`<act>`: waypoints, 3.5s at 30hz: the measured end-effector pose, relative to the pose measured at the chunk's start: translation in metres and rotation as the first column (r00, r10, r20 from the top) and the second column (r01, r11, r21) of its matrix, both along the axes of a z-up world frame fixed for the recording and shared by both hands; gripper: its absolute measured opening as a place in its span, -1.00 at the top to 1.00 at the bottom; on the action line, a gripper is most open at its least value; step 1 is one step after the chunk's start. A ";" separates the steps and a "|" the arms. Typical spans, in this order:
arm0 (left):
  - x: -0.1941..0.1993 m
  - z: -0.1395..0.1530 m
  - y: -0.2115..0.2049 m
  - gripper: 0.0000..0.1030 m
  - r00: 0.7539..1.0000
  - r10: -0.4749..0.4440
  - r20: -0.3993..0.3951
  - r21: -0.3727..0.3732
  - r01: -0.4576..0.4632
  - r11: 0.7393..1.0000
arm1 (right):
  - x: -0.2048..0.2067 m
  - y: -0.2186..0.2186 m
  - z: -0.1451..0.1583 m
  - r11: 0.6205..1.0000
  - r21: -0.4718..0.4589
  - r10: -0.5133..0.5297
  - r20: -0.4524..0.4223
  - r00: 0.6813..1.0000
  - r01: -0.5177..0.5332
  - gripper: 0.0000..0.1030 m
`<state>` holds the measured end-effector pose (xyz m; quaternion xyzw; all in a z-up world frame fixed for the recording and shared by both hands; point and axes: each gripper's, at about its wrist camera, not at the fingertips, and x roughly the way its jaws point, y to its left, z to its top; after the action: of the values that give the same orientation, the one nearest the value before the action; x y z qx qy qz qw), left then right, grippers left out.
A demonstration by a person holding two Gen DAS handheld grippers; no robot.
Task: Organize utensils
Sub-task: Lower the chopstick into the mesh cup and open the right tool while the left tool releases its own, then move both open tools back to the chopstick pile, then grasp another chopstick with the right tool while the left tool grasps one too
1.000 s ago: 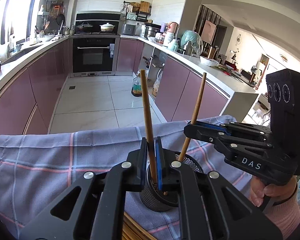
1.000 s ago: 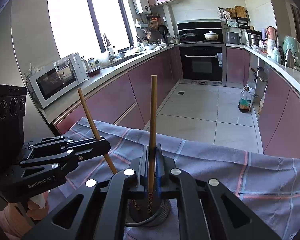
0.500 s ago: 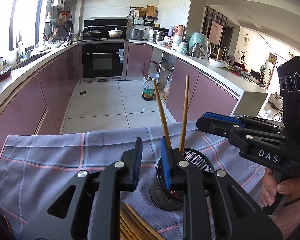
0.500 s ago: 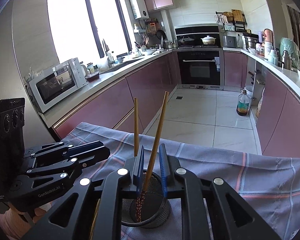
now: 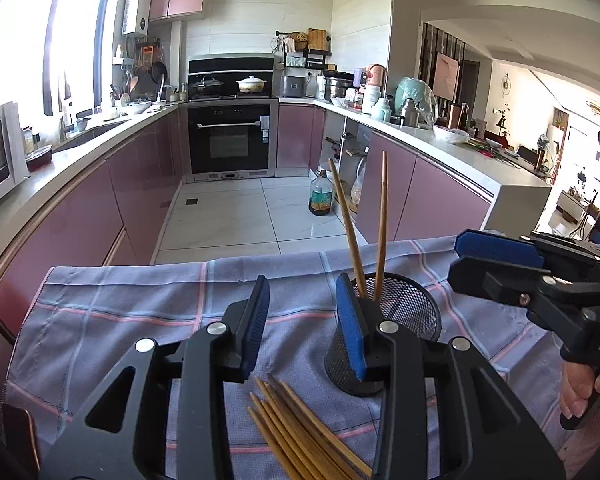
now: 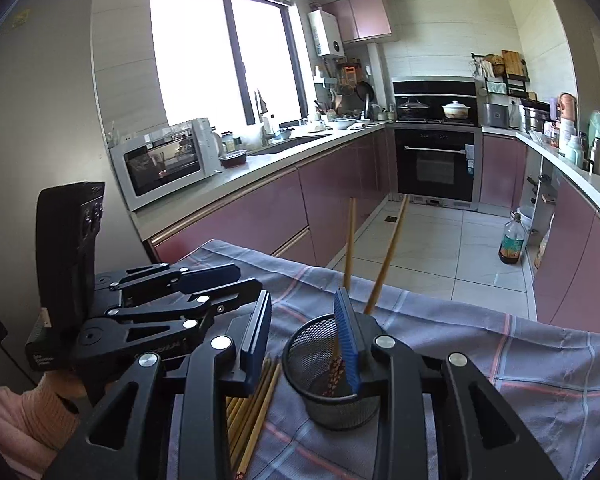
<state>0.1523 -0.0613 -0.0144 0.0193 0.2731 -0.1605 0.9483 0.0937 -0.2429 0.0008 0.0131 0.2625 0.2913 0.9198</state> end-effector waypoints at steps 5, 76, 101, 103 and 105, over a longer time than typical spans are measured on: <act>-0.022 -0.007 0.012 0.24 1.000 0.017 -0.005 0.005 -0.017 1.000 | -0.016 0.020 -0.017 0.997 -0.039 0.063 -0.032 0.997 -0.065 0.35; -0.030 -0.130 0.041 0.64 0.934 0.007 -0.357 0.122 0.039 0.992 | 0.018 0.088 -0.134 0.966 -0.255 -0.028 -0.290 0.956 -0.049 0.81; -0.053 -0.083 0.061 0.87 0.959 -0.011 -0.282 0.012 0.015 1.000 | -0.012 0.049 -0.084 0.998 -0.059 0.020 -0.207 0.978 -0.032 0.90; -0.060 -0.072 0.062 0.87 0.965 -0.034 -0.258 -0.006 0.034 0.999 | -0.015 0.045 -0.076 0.999 -0.041 0.022 -0.183 0.983 -0.030 0.90; -0.066 -0.061 0.062 0.87 0.971 -0.048 -0.232 -0.019 0.045 0.999 | -0.019 0.040 -0.067 1.000 -0.019 0.021 -0.162 0.987 -0.025 0.90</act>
<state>0.0866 0.0009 -0.0752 0.0004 0.3807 -0.1857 0.9058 0.0747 -0.2028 -0.0660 0.0240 0.3396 0.2971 0.8921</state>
